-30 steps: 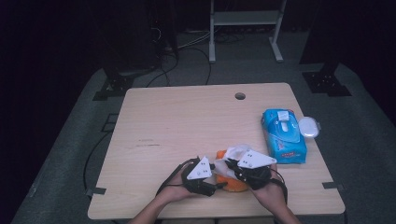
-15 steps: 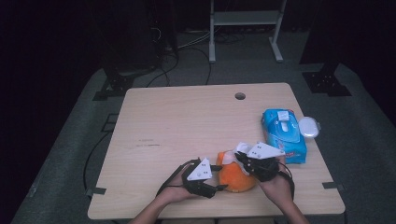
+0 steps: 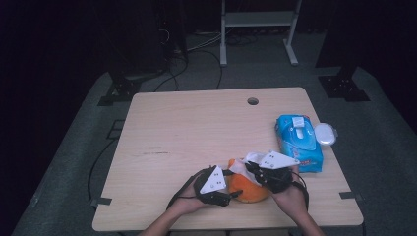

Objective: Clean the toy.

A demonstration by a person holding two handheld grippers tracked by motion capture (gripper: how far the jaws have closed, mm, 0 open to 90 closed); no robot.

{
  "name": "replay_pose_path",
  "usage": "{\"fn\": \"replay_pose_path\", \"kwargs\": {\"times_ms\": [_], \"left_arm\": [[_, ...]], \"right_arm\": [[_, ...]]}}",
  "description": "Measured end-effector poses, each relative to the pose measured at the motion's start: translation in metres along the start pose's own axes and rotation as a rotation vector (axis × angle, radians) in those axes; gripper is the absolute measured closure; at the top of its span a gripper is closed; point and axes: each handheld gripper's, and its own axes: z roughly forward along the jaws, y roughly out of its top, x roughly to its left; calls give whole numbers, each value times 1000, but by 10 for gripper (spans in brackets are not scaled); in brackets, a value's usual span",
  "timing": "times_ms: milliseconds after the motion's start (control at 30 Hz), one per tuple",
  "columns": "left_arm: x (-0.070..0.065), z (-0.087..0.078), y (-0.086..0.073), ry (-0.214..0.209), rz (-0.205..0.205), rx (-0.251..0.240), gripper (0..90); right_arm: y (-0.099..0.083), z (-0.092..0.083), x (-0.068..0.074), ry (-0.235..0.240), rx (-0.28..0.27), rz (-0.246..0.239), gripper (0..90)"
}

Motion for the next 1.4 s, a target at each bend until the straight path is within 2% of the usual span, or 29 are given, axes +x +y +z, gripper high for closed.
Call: {"fn": "replay_pose_path", "kwargs": {"times_ms": [100, 167, 267, 333, 400, 433, 467, 533, 567, 633, 700, 733, 833, 933, 1000, 1033, 1100, 1133, 1233, 1300, 1367, 1400], "left_arm": [[9, -1, -5, 3, -64, 17, 359], [14, -1, -9, 0, -115, 19, 358], [18, 0, -12, -16, -145, 13, 355], [17, -2, -9, -13, -121, -7, 341], [12, -4, -4, -6, -59, -79, 331], [10, -5, -1, -15, -43, -108, 329], [8, -4, 2, -20, -34, -110, 329], [4, 1, 3, 8, -3, -47, 339], [3, 3, 2, 14, -1, -37, 342], [6, 3, 0, 4, -48, -29, 345], [9, 2, 0, 6, -65, -14, 350], [10, 2, -1, 4, -81, -14, 350], [12, 1, -2, 4, -97, -6, 354], [13, 2, 0, 1, -109, 3, 356], [13, 2, 1, 1, -121, 7, 359], [13, 1, 0, 0, -123, 10, 360], [13, 1, -1, 0, -128, 11, 364], [12, 1, -1, -2, -126, 10, 365], [9, 2, -2, -8, -113, 23, 364], [9, 2, -1, -14, -116, 19, 359], [11, -3, 3, -20, -120, -10, 321], [13, -7, 6, -21, -134, -51, 282]], "right_arm": [[1, -5, 2, 17, -4, -22, 867], [-1, -9, 2, 2, 6, -47, 868], [-7, -16, -4, -7, 11, -26, 868], [-10, -20, -5, -10, 14, -23, 868], [-11, -22, -2, -7, 11, -39, 868], [-10, -20, -1, -1, 11, -49, 868], [-10, -19, 0, 7, 15, -39, 868], [-9, -15, 0, 7, 17, -56, 868], [-9, -14, 0, 2, 19, -57, 868], [-8, -15, -4, -17, 22, -59, 868], [-10, -20, -11, -82, 48, -73, 868], [-13, -23, -16, -92, 51, -61, 868], [-21, -33, -21, -60, 33, -4, 868], [-23, -39, -10, 31, -1, -2, 868], [-22, -39, -1, 91, -12, -17, 867], [-22, -37, 2, 106, -6, -31, 865], [-22, -34, 3, 87, 17, -62, 867], [-24, -33, -1, 82, 25, -52, 867], [-28, -33, -17, 37, 26, 18, 867], [-28, -33, -27, 43, 12, 72, 867], [-30, -30, -29, 66, 11, 98, 867], [-30, -29, -28, 74, 18, 94, 867]]}}
